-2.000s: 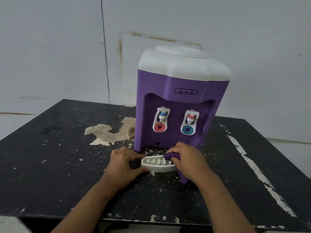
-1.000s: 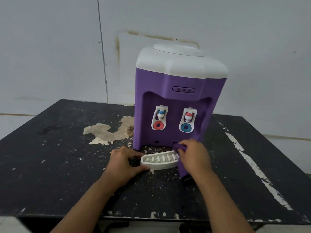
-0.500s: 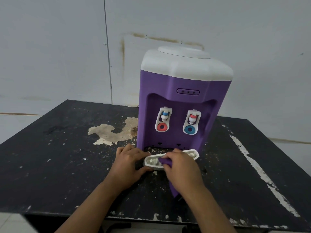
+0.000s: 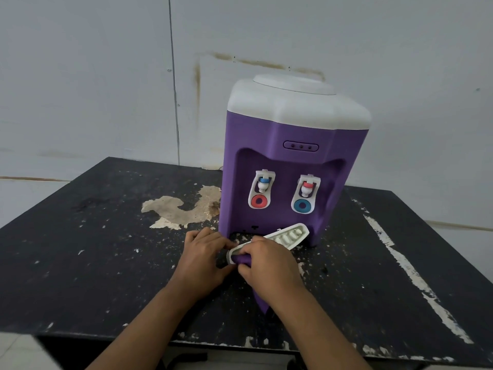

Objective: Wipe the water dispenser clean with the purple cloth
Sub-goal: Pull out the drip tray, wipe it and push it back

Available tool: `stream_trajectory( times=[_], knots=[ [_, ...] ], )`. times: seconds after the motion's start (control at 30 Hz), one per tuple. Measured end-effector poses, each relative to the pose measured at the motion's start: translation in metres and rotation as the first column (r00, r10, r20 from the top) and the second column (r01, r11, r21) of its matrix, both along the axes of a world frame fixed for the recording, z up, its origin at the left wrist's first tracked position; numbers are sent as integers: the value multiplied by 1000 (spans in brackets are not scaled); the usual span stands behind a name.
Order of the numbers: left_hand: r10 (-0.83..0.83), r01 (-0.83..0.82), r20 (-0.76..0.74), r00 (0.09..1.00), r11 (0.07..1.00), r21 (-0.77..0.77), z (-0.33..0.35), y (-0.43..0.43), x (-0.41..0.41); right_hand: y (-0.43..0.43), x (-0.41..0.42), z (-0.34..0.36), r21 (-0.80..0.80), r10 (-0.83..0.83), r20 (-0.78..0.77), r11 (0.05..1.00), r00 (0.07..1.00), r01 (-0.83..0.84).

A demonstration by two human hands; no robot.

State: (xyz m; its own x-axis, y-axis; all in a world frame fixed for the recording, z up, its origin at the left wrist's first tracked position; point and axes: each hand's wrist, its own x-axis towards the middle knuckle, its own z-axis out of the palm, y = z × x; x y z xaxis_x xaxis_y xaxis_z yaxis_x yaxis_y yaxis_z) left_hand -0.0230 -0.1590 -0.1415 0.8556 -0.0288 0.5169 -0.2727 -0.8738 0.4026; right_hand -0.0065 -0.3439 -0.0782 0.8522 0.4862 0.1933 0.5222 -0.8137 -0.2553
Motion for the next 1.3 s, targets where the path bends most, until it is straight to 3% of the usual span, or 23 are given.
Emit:
stream_trajectory(
  times=[0.33, 0.57, 0.73, 0.87, 1.3],
  knots=[
    [-3, 3, 14, 1000, 1000, -6, -3, 1, 2, 20, 3, 5, -24, -58, -94, 998, 994, 56],
    [-6, 6, 10, 1000, 1000, -12, -2, 0, 1, 14, 15, 19, -79, 1, -193, 997, 981, -17],
    [8, -8, -2, 1000, 1000, -18, -2, 2, 1, 23, 2, 12, -90, 13, -77, 996, 997, -20],
    [12, -12, -9, 1000, 1000, -22, -1, 2, 0, 21, 8, 23, -146, -2, -159, 989, 987, -22],
    [22, -22, -10, 1000, 999, -25, 1, 2, -1, 21, 8, 37, -250, 29, -147, 966, 989, -66]
  ],
)
